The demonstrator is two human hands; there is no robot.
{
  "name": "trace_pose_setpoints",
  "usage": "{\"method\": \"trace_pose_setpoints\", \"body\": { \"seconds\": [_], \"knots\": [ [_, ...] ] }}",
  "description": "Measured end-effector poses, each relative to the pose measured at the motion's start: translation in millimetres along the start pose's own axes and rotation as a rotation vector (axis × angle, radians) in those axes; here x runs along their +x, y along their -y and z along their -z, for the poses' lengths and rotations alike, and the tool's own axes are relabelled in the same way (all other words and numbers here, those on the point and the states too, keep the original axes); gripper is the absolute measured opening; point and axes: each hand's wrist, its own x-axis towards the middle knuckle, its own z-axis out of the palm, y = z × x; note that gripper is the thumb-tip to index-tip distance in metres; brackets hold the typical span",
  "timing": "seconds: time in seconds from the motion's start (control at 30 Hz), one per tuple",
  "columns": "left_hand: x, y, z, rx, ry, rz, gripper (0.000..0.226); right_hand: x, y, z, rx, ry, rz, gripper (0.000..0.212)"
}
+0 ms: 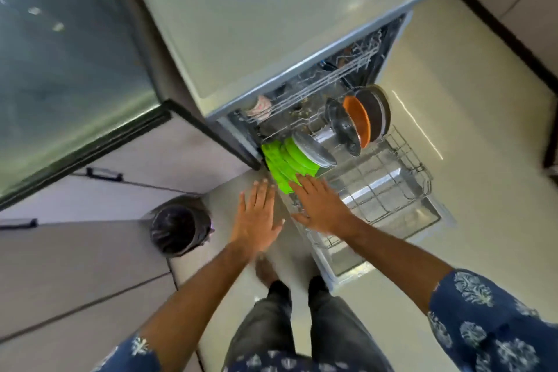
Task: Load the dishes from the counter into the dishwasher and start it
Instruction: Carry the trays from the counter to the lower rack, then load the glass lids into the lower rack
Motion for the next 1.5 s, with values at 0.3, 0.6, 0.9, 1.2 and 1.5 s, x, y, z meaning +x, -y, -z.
{"method": "trace_pose_setpoints", "body": {
  "seconds": [0.3, 0.6, 0.9, 1.2, 1.5],
  "knots": [
    [-205, 93, 14, -0.093, -0.204, 0.372, 0.083, -10, 188, 56, -0.282, -0.049, 0.431, 0.085],
    [-445, 190, -55, -0.236, -0.375, 0.809, 0.080, -39, 429, 13, -0.377, -0.025, 0.794, 0.078],
    [-633, 241, -118, -0.378, -0.558, 1.124, 0.076, -81, 631, -48, -0.296, 0.030, 1.039, 0.070],
    [-693, 298, -139, -0.474, -0.634, 1.234, 0.074, -57, 746, -88, 0.046, 0.260, 0.826, 0.067],
    [-684, 373, -134, -0.570, -0.651, 1.265, 0.067, 26, 817, -123, 0.861, 0.550, 0.092, 0.070]
  ]
}}
